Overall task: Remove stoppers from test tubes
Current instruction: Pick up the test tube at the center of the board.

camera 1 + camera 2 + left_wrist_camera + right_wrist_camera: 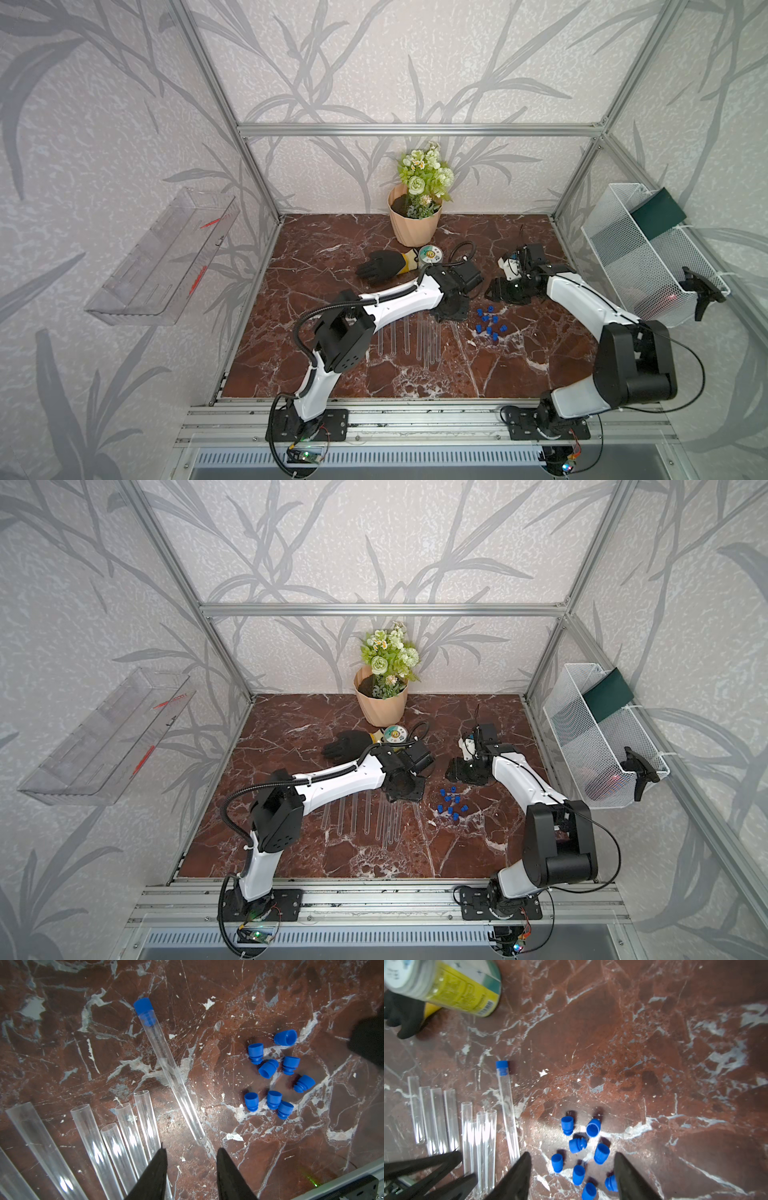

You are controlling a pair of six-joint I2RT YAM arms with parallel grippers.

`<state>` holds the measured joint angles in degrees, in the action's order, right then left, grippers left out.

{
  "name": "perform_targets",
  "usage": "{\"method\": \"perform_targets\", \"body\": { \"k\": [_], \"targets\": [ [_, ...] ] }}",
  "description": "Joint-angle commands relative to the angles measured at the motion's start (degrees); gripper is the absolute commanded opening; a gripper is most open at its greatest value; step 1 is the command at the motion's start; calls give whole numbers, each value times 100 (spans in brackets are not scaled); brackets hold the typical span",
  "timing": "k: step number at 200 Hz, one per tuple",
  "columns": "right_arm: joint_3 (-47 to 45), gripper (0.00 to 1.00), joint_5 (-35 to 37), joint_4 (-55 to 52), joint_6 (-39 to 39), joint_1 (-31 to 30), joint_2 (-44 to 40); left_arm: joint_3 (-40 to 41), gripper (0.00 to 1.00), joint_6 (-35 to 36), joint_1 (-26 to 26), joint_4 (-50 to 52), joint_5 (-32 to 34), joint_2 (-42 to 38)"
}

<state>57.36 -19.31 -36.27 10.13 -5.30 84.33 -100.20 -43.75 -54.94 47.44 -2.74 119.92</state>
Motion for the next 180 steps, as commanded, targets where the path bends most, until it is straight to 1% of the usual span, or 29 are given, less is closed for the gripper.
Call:
{"method": "perform_targets", "body": {
  "k": [1,12,36,98,127,180],
  "targets": [
    [-153,78,-206,-443,28,-6,-420,-341,40,-182,40,308,46,208],
    [-188,82,-183,-550,17,-6,-613,-478,41,-210,38,376,52,343],
    [-286,84,-111,-699,-2,-1,-950,-723,41,-320,46,611,236,589],
    [-596,84,-159,-735,-10,3,-1337,-883,40,-527,97,399,312,925],
    [-622,84,-213,-734,-37,3,-1364,-1044,39,-528,97,446,350,1101],
    [-604,84,-161,-777,-104,28,-1393,-1092,38,-624,156,482,446,1234]
  ]
}}
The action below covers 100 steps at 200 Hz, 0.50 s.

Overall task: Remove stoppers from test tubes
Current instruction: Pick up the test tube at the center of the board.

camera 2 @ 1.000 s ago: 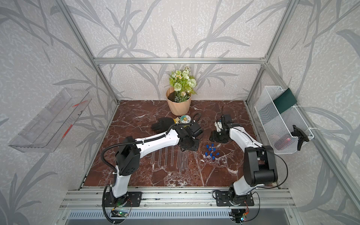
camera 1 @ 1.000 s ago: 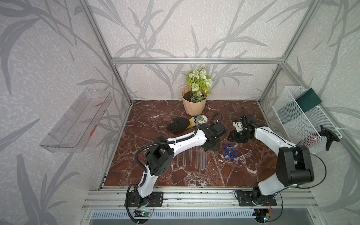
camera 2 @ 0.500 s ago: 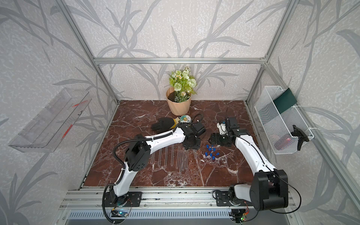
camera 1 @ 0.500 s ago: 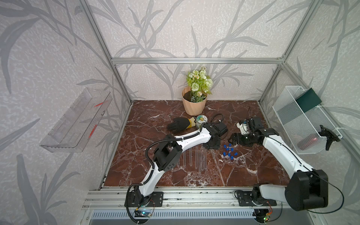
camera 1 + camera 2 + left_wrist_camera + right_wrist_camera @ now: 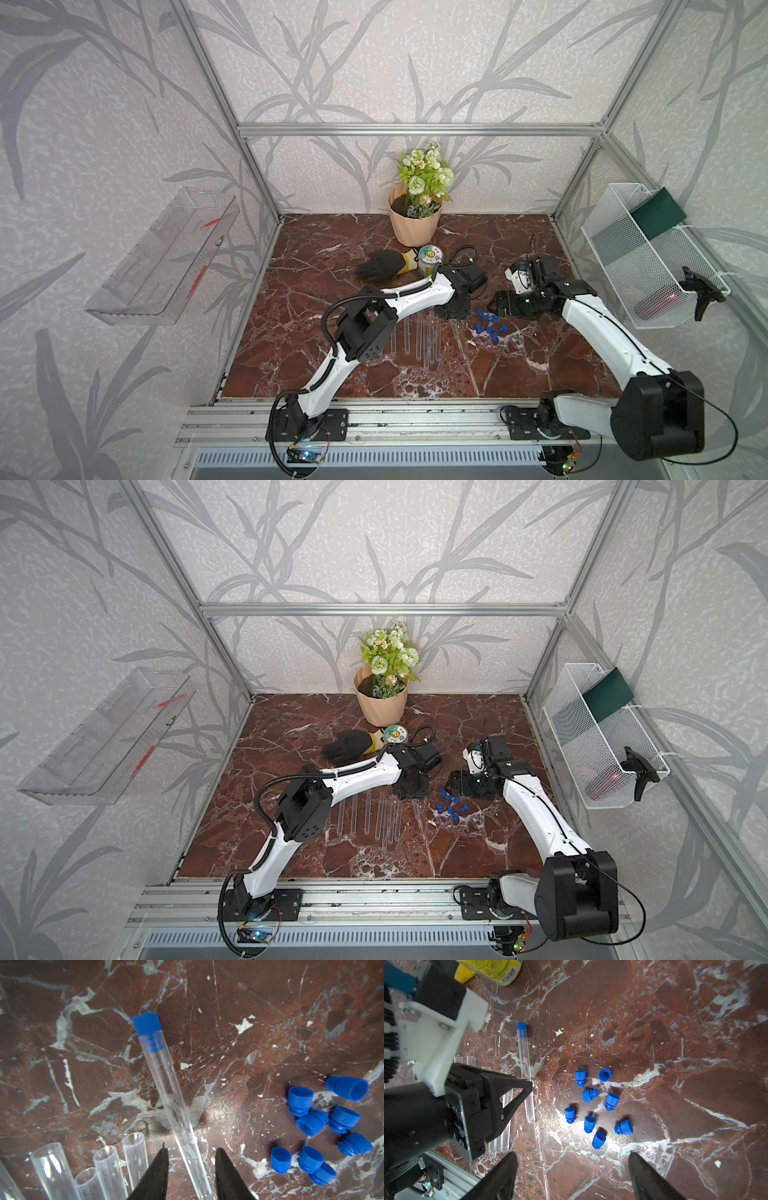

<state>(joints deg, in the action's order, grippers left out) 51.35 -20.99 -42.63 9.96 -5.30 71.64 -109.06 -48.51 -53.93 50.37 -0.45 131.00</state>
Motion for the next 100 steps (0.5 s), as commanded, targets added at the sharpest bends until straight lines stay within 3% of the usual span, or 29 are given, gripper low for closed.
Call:
{"method": "perform_targets", "body": {
  "k": [1,100],
  "targets": [
    [2,84,7,-145,-84,29,-124,-214,38,-148,57,191,214,131],
    [-74,84,-8,-100,-125,115,-66,-931,34,-110,203,671,378,688]
  ]
}}
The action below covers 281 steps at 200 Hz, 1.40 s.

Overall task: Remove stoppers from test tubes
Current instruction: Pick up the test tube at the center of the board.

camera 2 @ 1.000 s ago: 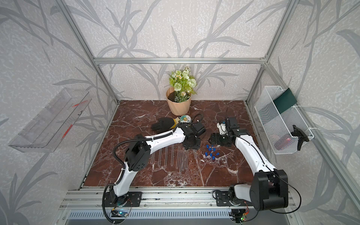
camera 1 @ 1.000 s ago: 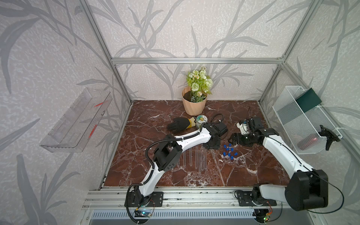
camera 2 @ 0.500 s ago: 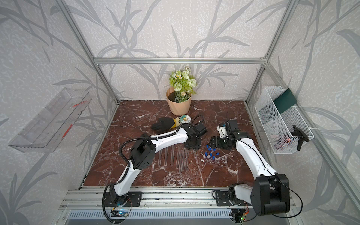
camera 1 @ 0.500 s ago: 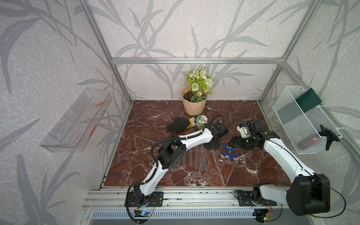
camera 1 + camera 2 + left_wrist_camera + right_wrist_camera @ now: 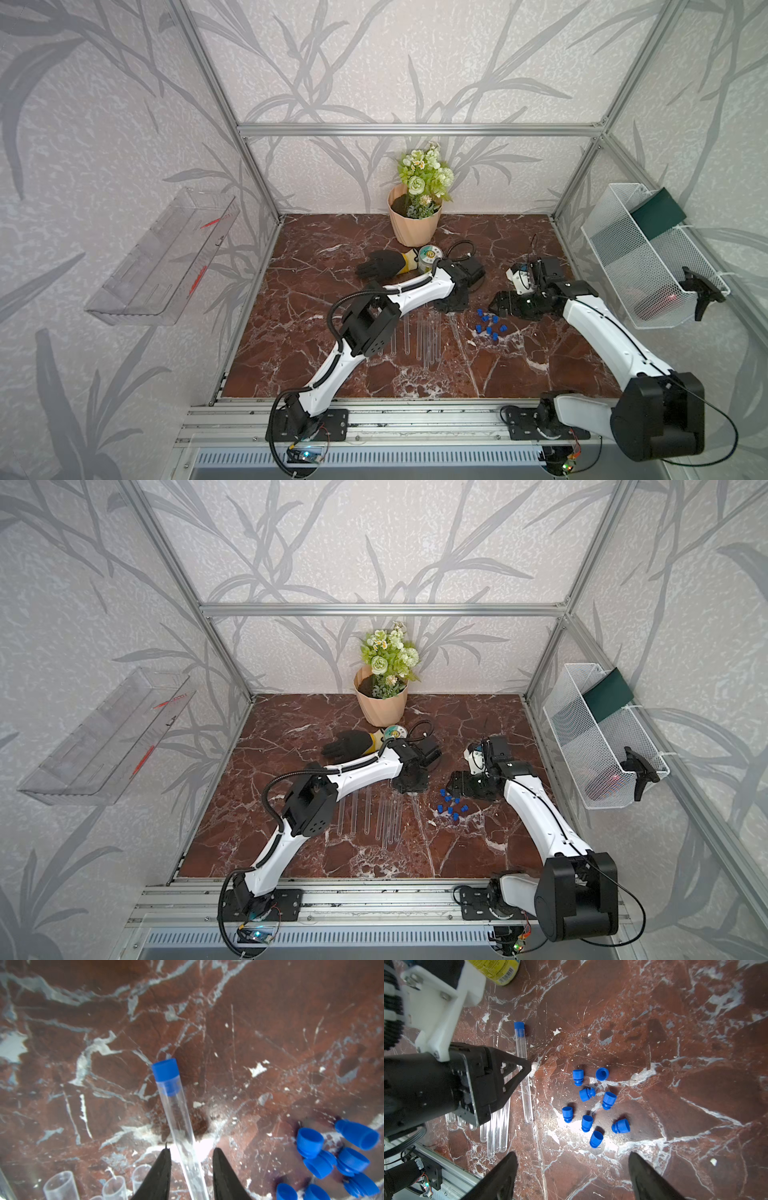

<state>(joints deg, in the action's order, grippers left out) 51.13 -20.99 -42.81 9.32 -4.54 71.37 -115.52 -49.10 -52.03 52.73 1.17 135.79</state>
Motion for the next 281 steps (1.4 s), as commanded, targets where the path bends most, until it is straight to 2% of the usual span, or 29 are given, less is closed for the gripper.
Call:
{"method": "perform_targets", "body": {
  "k": [1,46,74,118,171,218,245,281],
  "targets": [
    [-52,84,-9,-85,-57,39,-38,-294,34,-49,11,446,217,215],
    [-60,84,-54,-60,-52,93,-18,-543,32,-16,9,563,177,428],
    [-51,84,-69,-58,-53,111,-18,-653,23,-20,9,642,97,547],
    [-86,84,-55,-18,-51,154,-27,-758,20,-21,-8,640,-20,607],
    [-86,83,-97,-12,-10,202,-47,-780,13,86,-9,403,-216,424],
    [-112,82,-198,22,70,286,-88,-705,11,263,-8,277,-162,92],
    [-147,83,-358,127,149,303,-72,-395,11,539,-16,173,-130,-294],
    [-181,83,-895,486,305,299,-1,703,12,820,-23,-367,-448,-1208]
  ]
}}
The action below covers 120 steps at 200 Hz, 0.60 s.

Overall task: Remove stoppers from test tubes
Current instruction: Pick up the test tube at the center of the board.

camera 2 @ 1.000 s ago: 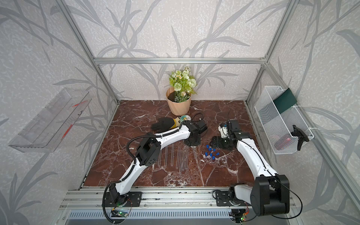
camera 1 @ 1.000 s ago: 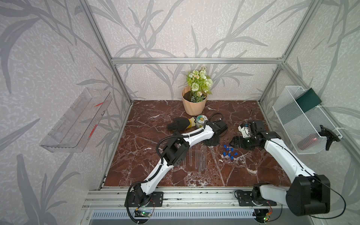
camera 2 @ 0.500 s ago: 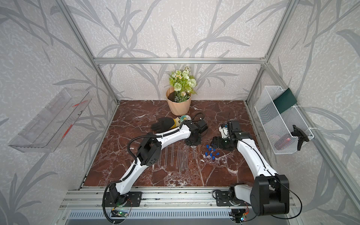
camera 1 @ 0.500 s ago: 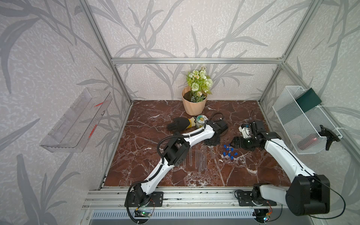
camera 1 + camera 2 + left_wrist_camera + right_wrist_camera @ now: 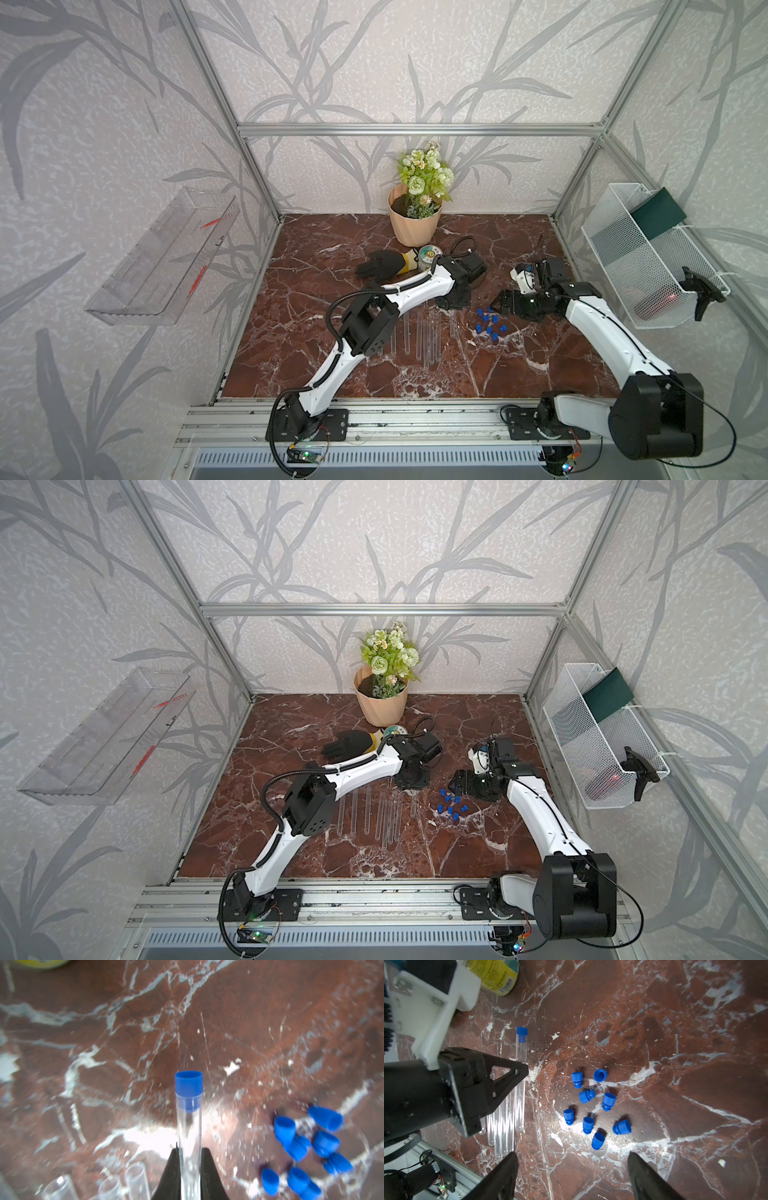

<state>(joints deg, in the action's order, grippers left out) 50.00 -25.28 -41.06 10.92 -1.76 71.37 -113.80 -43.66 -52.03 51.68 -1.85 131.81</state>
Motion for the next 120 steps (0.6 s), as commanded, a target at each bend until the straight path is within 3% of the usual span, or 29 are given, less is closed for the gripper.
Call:
{"method": "perform_targets", "body": {
  "k": [1,56,120],
  "targets": [
    [-73,83,-485,332,151,24,-1,572,12,278,-20,-276,-152,-834],
    [-295,85,-1573,1243,616,-105,269,2989,13,319,-35,-1787,-511,-2610],
    [-403,85,-1744,2138,1174,-953,448,4610,14,226,-44,-2950,-740,-3924]
  ]
}}
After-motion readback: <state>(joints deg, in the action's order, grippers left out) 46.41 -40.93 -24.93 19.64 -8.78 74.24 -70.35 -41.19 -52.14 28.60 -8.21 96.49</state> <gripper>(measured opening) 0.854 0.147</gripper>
